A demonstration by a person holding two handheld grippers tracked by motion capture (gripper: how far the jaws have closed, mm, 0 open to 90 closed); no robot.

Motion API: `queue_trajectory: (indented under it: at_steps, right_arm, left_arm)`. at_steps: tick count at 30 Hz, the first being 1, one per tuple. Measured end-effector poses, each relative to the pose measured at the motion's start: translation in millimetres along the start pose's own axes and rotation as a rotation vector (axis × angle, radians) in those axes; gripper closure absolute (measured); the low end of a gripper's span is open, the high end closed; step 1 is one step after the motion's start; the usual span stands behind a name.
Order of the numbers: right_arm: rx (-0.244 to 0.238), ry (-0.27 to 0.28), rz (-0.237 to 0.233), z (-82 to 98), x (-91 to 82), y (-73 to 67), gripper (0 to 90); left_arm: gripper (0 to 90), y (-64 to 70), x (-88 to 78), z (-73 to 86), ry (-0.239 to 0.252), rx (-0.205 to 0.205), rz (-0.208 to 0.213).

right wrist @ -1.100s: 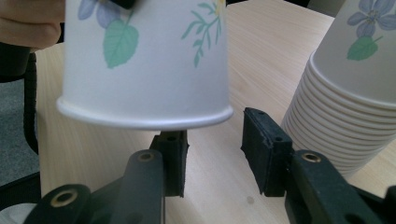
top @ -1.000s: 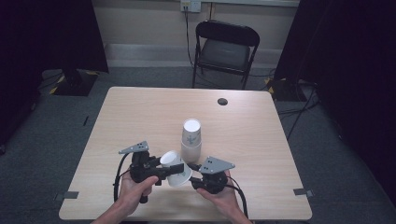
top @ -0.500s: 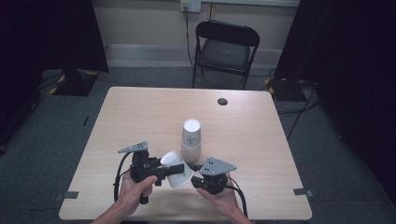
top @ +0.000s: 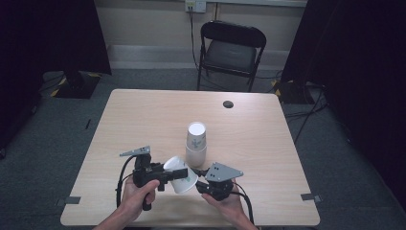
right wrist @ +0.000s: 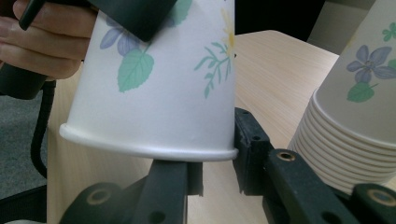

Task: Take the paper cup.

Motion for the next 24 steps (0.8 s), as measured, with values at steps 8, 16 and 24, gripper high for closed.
queue_trajectory:
  at_steps: [8, 16, 24]
  right_arm:
    - [0.0, 0.001, 0.007, -0.1, -3.2, 2.5, 83.4]
    - [-0.013, -0.023, 0.006, 1.6, -4.1, 3.0, 85.5]
    - [0.022, -0.009, 0.011, 0.3, -8.9, 9.7, 86.5]
  left_arm:
    - [31.4, -0.3, 0.6, 4.9, -0.037, 0.008, 0.008]
    - [27.9, -1.1, 0.7, 6.3, -0.06, 0.062, -0.006]
    - [14.5, 3.3, 2.0, 8.9, -0.097, 0.22, -0.031]
Point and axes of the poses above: each handheld gripper's, and its own axes: x roughly forward along the jaws, z roughly out of its underside, y roughly to its right, the point moved 3 cm from there along x, roughly forward along the jaws, and after that the axes turned 15 degrees about y, right-handed, at the moved point
